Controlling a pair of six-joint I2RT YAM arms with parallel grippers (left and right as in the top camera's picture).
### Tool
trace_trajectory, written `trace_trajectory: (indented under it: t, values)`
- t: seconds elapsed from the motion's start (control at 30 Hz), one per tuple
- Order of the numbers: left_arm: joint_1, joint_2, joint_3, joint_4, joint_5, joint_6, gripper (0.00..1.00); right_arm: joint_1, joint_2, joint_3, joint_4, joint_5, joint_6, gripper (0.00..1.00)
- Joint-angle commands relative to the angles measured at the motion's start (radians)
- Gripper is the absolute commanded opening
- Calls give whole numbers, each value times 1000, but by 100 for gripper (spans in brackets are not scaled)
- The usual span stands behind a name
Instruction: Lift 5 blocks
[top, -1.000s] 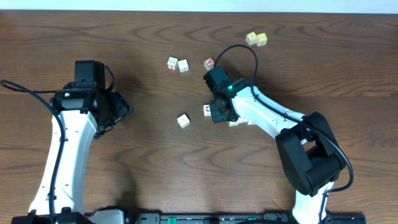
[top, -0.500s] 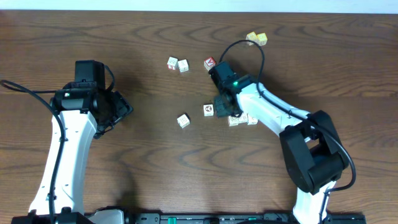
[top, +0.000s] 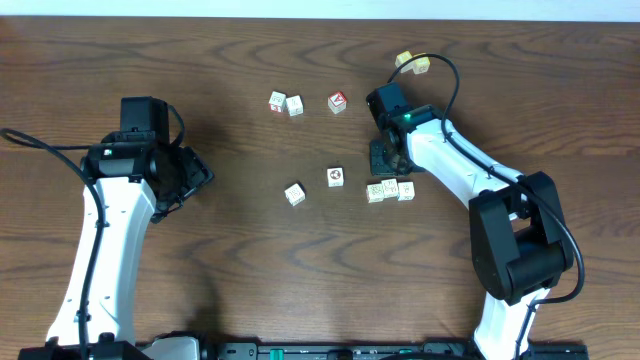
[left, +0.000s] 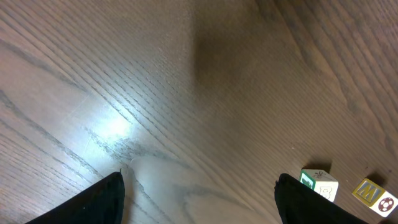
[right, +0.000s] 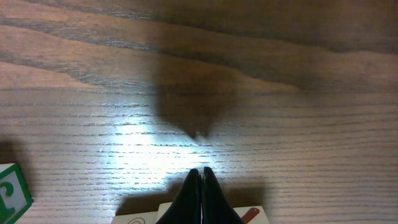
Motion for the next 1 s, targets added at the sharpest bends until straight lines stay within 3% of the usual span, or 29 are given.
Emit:
trace_trajectory:
  t: [0.0,0.97]
  values:
    - [4,-10,18,-3,-5,6,78,4,9,-5,-6,-4,-6,1]
    - [4,-10,18,-3,-5,6,78,8,9,-12,-97,-34,-17,1]
